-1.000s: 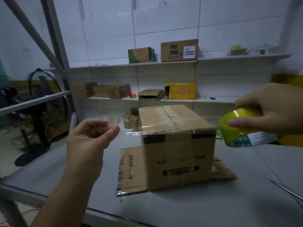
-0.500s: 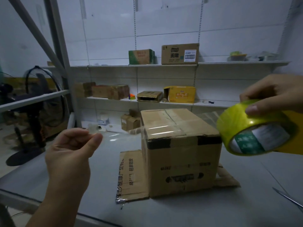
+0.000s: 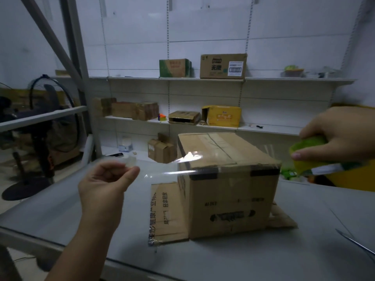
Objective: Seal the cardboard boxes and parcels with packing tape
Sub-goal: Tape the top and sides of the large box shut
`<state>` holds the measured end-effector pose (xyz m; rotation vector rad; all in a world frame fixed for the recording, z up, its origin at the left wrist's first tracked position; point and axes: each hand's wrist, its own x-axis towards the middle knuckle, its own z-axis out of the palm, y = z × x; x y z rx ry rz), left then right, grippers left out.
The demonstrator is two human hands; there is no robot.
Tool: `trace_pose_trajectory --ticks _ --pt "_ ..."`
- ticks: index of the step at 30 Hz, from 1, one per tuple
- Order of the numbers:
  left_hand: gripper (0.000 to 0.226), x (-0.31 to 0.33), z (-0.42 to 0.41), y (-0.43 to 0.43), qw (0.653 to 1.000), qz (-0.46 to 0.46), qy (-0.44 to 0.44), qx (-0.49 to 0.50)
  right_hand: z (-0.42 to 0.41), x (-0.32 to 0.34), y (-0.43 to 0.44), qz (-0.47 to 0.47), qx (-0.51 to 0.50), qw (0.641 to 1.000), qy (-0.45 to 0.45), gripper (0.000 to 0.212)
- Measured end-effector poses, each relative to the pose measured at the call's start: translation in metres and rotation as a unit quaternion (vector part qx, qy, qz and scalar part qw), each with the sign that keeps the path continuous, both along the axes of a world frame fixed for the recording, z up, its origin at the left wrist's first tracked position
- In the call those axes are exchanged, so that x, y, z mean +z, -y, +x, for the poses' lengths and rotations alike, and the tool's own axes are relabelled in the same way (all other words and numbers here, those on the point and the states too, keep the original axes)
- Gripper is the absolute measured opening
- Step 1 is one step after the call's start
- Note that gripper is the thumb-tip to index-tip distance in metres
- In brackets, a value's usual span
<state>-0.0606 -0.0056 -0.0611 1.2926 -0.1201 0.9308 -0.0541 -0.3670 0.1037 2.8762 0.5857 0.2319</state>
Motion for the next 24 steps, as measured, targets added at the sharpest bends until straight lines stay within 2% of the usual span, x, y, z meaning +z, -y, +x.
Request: trace_pose_trajectory --ticks 5,9,11,15,18,20,22,24 --pt "0.023 -0.012 0.01 0.007 0.997 -0.029 -0.071 -0.006 0.012 -0.002 -0.013 -0.054 -0.058 0.997 -0.016 0.053" --pt "0.019 -0.02 0.025 0.013 0.991 -0.028 -0.129 -0.032 0.03 -0.016 -0.018 -0.102 -0.092 0.99 -0.002 0.062" --pt "0.019 -0.024 0.033 0.018 0.984 -0.041 -0.164 -0.052 0.038 -0.021 -0.018 -0.063 -0.081 0.994 -0.034 0.063" --pt "0.019 -0.036 0.046 0.034 0.965 -0.054 -0.233 -0.106 0.048 -0.034 -0.017 0.057 -0.057 0.983 -0.166 0.063" --pt "0.019 -0.039 0.055 0.051 0.952 -0.029 -0.276 -0.129 0.053 -0.037 -0.015 0.045 -0.053 0.98 -0.184 0.047" --pt "0.015 -0.04 0.059 0.063 0.942 -0.033 -0.296 -0.157 0.056 -0.039 -0.014 0.049 -0.063 0.978 -0.191 0.044" --pt "0.013 -0.044 0.062 0.069 0.931 -0.07 -0.305 -0.189 0.058 -0.039 -0.014 0.063 -0.069 0.976 -0.199 0.042" --pt "0.021 -0.05 0.063 0.07 0.903 -0.12 -0.333 -0.243 0.06 -0.04 -0.014 0.073 -0.067 0.974 -0.202 0.042"
